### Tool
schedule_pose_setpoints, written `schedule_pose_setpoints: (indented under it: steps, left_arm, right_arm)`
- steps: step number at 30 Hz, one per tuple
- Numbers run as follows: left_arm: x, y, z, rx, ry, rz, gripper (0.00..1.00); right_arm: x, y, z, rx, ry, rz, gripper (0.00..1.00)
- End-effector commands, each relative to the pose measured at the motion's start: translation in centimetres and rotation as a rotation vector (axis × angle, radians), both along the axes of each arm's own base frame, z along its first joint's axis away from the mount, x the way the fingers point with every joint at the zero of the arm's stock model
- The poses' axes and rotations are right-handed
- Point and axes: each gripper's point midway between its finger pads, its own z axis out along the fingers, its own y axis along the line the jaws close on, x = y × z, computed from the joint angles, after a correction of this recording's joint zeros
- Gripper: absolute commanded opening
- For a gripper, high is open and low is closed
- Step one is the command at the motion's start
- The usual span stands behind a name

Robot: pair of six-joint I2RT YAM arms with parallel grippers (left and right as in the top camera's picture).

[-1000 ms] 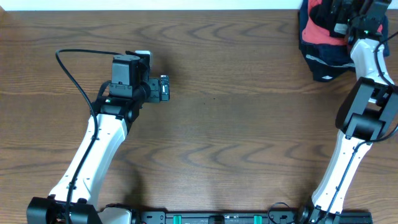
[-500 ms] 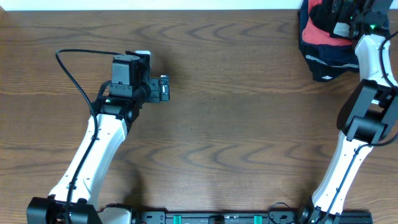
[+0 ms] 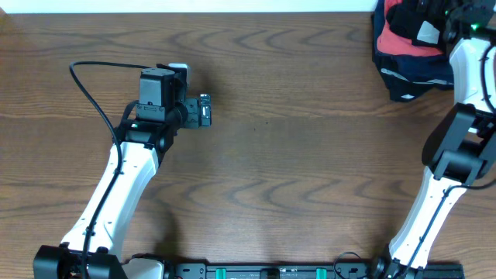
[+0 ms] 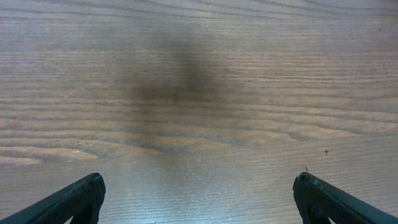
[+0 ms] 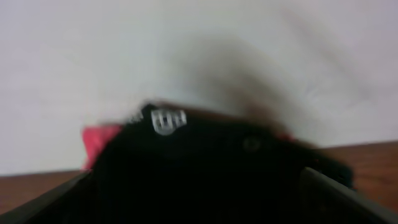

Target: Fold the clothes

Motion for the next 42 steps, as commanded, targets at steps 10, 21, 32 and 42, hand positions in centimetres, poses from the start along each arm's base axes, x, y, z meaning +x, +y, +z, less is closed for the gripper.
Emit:
schedule_pose_setpoints:
  steps: [10,21,32,42]
  left_arm:
    - [0.4,0.2,0.4,-0.004,-0.008,0.014,0.98]
    - [0.4,0.2,0.4,-0.004,-0.007,0.014,0.98]
    - [0.4,0.2,0.4,-0.004,-0.007,0.014,0.98]
    - [0.4,0.2,0.4,-0.004,-0.007,0.014,0.98]
  right_arm:
    - [-0.4,0.0,-8.3,0.043,0.161,0.001,0.99]
    - [-3.8,2.2,15.1,-0.048,-0.139,0.016,0.99]
    - [-16.2,15.7,28.0,0.026,-0.143,0.307,0.99]
    - [-24.0,25.6,28.9,0.129,-0.038,0.59,0.99]
